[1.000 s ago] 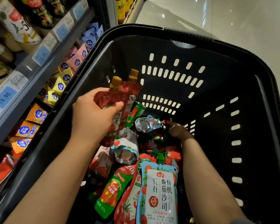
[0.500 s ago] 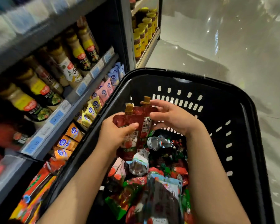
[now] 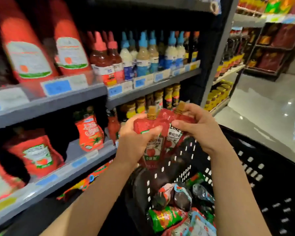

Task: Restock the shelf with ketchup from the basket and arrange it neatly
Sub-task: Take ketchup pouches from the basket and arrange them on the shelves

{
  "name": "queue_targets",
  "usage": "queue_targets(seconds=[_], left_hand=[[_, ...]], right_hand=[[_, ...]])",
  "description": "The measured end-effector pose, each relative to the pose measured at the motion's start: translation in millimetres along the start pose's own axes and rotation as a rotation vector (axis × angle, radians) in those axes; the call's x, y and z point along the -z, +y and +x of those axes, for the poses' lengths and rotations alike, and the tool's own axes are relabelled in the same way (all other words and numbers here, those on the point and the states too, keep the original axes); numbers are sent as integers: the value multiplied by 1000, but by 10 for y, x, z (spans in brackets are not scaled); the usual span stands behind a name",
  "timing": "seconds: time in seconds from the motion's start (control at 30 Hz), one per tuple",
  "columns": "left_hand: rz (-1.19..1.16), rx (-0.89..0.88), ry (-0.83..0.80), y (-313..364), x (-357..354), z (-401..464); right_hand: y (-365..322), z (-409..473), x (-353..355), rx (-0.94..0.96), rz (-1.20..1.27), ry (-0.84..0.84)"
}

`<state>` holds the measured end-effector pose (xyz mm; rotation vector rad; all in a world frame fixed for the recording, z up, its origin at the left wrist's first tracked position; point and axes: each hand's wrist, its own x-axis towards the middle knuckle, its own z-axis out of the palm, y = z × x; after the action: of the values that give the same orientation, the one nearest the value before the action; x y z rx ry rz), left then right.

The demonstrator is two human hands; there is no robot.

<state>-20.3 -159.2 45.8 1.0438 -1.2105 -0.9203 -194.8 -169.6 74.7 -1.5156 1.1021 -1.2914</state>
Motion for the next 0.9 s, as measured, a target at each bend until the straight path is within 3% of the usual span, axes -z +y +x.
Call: queue_targets(seconds=[0.27,0.37,0.6,0.73,0.83,0.9], left_hand=[[-196,-88,361,774,1742,-384],[-104,-165,529,1027,2271,-543],[184,-432,676,1339,2817,-444],[184,-492,714,1398,2879,-195],[176,-507,721,1456,2889,-18],[192,-532,723,1513,2917,77]], right_hand=[[-783,269,-1906,294,118,-341],[-1095,345,-2404,415,128,-381],[-1566,778,-3005,638,190,-349],[-1592,1201,-3255,610,-84,-382],[-1593,1439,-3413,481,-331,-392],[-1654,1506,-3506,520,-580,-459]])
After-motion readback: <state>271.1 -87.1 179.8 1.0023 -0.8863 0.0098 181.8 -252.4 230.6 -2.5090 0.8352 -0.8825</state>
